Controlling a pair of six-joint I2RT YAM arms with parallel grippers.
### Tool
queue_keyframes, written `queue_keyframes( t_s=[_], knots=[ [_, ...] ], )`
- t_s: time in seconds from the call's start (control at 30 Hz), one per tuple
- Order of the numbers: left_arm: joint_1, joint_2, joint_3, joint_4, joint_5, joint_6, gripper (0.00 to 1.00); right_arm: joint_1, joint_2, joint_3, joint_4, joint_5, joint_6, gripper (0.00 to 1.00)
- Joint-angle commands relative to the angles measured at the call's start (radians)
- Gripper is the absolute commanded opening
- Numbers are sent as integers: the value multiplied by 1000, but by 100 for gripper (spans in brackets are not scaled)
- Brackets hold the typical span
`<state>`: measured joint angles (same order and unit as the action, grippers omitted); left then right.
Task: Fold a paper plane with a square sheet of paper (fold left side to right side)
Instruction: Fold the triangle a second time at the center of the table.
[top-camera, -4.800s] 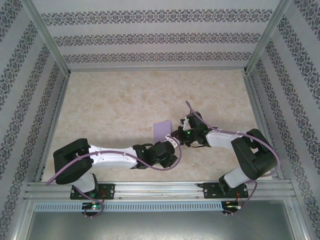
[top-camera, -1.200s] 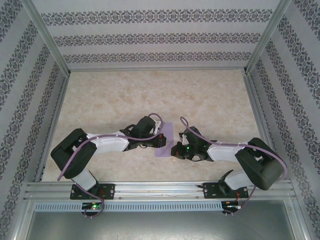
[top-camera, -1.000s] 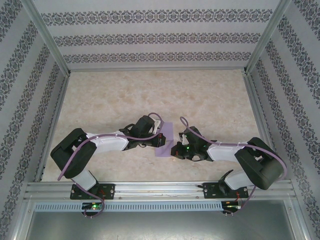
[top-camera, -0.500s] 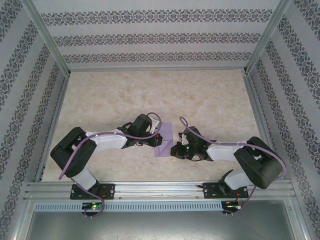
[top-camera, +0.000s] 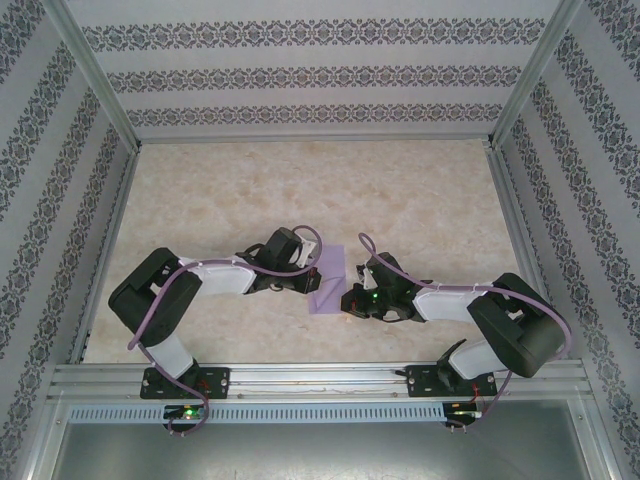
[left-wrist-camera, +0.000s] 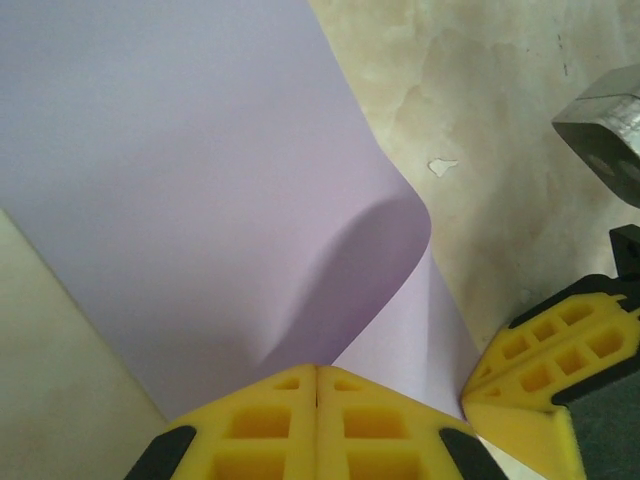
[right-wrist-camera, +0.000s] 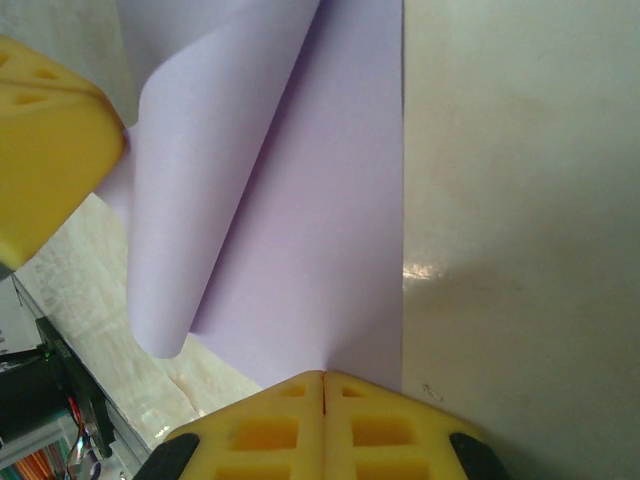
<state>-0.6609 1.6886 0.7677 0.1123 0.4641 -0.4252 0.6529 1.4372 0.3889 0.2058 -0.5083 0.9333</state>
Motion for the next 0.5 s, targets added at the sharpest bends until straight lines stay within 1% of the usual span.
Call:
queue_keyframes(
  t_s=[0.0, 0.47],
  knots=[
    [21, 18, 32, 1, 10, 34, 0, 20, 36, -6, -80, 29, -32, 0],
    [38, 42, 53, -34, -7, 62, 0, 21, 39, 1, -85, 33, -37, 0]
  ],
)
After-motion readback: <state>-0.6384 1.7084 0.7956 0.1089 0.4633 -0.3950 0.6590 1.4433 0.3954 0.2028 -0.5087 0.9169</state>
